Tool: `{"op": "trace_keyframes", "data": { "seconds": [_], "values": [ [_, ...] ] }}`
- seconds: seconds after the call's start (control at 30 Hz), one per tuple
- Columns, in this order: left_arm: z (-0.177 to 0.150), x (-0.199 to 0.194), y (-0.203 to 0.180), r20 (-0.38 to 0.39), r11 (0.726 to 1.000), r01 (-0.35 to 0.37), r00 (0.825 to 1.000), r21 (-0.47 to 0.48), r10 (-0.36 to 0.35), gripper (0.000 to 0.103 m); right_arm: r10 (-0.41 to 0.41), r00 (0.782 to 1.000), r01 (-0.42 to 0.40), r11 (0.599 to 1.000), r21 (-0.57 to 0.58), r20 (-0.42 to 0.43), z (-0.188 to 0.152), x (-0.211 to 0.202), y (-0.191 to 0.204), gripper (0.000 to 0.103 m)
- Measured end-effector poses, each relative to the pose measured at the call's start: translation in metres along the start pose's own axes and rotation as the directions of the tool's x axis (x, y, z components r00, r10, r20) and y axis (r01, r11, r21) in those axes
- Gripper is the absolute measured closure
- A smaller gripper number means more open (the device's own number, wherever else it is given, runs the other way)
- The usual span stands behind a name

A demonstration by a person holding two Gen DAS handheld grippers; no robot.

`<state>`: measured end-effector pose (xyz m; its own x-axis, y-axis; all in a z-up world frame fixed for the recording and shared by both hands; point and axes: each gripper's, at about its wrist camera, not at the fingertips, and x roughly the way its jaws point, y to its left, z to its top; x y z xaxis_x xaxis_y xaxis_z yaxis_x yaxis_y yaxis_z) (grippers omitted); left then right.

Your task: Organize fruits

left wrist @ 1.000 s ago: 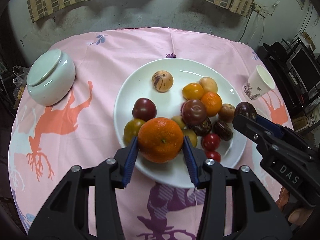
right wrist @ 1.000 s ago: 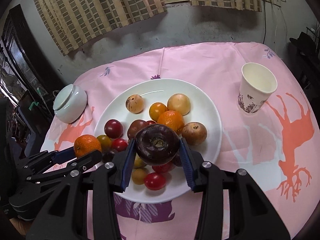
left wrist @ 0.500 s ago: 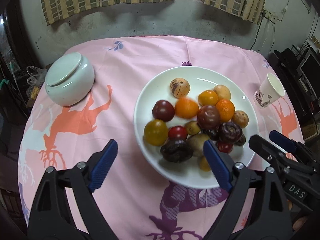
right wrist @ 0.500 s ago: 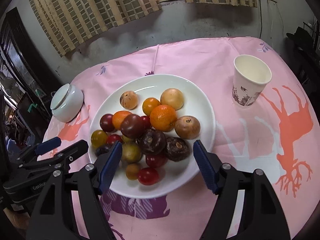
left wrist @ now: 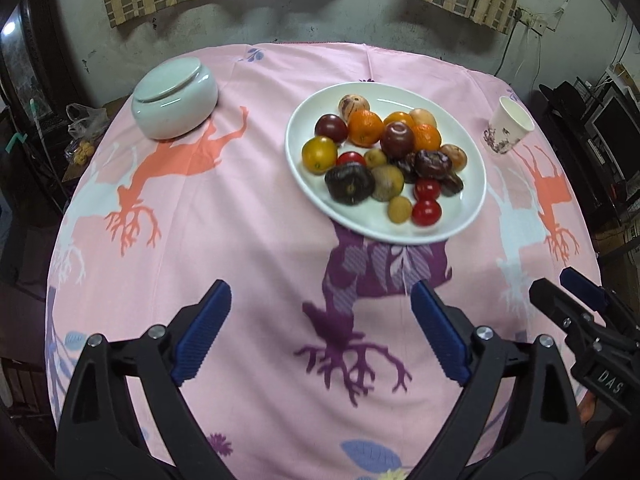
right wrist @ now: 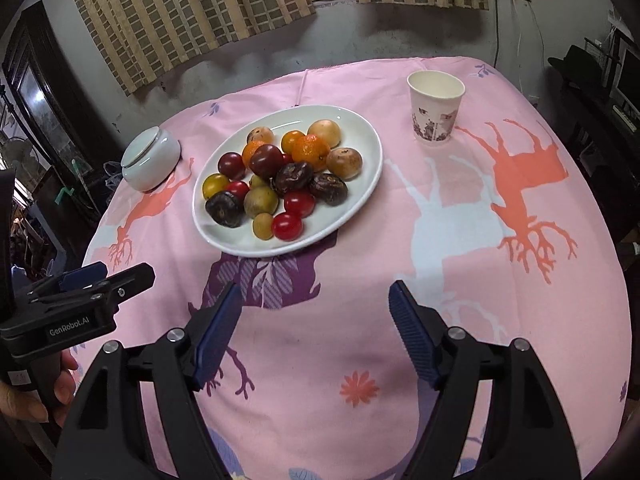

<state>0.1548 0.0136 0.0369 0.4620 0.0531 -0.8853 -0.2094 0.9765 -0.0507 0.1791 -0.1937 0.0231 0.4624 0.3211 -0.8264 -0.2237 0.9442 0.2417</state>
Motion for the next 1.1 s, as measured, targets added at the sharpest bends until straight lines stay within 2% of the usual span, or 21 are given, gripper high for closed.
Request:
{"op": "trace_keyframes", "data": {
  "seconds": [0.43, 0.83, 1.0, 1.1],
  "values": [
    [-0.058, -0.047, 0.007, 0.014, 1.000, -0.026, 1.000, -0.004, 0.026, 0.007, -0.008, 1.000, 0.008, 0.999, -0.041, -0.017, -0.045, -0.032, 0.017, 0.026],
    [-0.083, -0.056, 0.012, -0.010, 1.000, -0.009, 1.000, -0.027, 0.008, 0.007, -0.007, 1.000, 0.005, 0.998, -0.061, -0.027, -0.067, -0.042, 0.028, 0.026],
    [-0.090, -0.062, 0.010, -0.002, 1.000, -0.013, 1.000, -0.012, 0.013, 0.003, -0.007, 1.000, 0.005, 0.998, -0.069, -0.030, -0.072, -0.047, 0.033, 0.026],
    [-0.093, -0.065, 0.012, -0.006, 1.000, 0.009, 1.000, -0.027, -0.009, 0.003, -0.004, 1.000, 0.002, 0.997, -0.078, -0.031, -0.074, -0.050, 0.035, 0.026]
  ]
}}
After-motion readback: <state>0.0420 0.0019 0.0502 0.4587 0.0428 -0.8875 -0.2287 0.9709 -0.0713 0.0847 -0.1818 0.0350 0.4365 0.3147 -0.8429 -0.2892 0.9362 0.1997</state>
